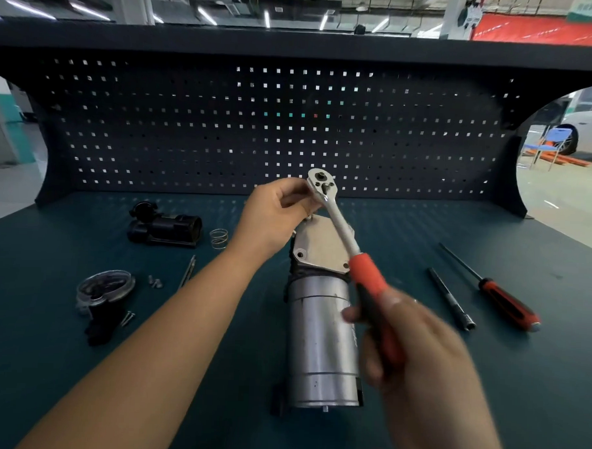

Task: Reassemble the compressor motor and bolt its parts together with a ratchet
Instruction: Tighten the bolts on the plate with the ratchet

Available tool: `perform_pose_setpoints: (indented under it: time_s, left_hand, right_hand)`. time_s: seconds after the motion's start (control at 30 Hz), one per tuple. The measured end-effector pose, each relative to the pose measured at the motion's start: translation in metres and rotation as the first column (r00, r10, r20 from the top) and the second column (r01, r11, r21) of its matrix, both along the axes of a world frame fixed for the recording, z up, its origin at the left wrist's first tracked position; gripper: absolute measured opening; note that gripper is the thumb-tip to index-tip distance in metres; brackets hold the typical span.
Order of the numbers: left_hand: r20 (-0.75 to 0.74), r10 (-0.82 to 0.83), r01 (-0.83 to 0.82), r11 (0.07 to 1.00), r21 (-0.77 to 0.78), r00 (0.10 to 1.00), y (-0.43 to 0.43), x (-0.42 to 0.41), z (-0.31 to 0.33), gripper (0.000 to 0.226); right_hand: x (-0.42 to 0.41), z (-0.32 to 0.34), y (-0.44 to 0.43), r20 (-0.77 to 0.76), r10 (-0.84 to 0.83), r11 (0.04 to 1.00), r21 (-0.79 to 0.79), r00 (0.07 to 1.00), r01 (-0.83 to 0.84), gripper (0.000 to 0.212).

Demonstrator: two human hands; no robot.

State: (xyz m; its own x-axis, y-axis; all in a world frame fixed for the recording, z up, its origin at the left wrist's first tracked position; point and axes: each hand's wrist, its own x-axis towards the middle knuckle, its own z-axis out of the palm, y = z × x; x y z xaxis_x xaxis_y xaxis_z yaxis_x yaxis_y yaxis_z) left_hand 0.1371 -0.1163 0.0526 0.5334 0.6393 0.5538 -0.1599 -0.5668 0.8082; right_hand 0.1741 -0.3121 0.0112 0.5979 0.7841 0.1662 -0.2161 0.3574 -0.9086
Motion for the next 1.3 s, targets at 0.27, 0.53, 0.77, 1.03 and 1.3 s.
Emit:
perform_pose_setpoints:
  time_s: [0.27,0.53,0.77,1.03,1.3]
  left_hand:
    - [0.040,0.127,-0.130,0.990,0.063,0.991,-0.004,0.008,-0.006,0.033]
    - [-0.014,-0.012,0.012,1.000,0.017,1.000,0.001,0.004,0.001,0.019]
    - [0.016,0.138,-0.139,0.987,0.082,0.990,0.000,0.005,-0.007,0.028]
    - [-0.037,0.141,-0.134,0.977,0.166,0.989,0.005,0.001,0.001,0.035]
    - [-0.121,-0.023,0.033,0.996,0.085,0.992,0.008,-0.001,0.006,0.030]
  right_hand:
    - [-0.035,0.001,0.016,-0.191,0.330,0.943,0.019,0.924,-0.333,0.029]
    - [0.046,0.023,-0.011,-0.025,-0.082,0.996,-0.030,0.996,0.081,0.024]
    - [-0.018,0.005,0.003,0.036,0.035,0.999,-0.016,0.999,-0.034,0.019]
    - [-0.016,-0.001,0.011,-0.026,0.075,0.997,-0.029,0.997,-0.076,0.020]
    - [0.023,0.014,-0.004,-0.102,-0.103,0.994,0.009,0.989,0.105,0.018]
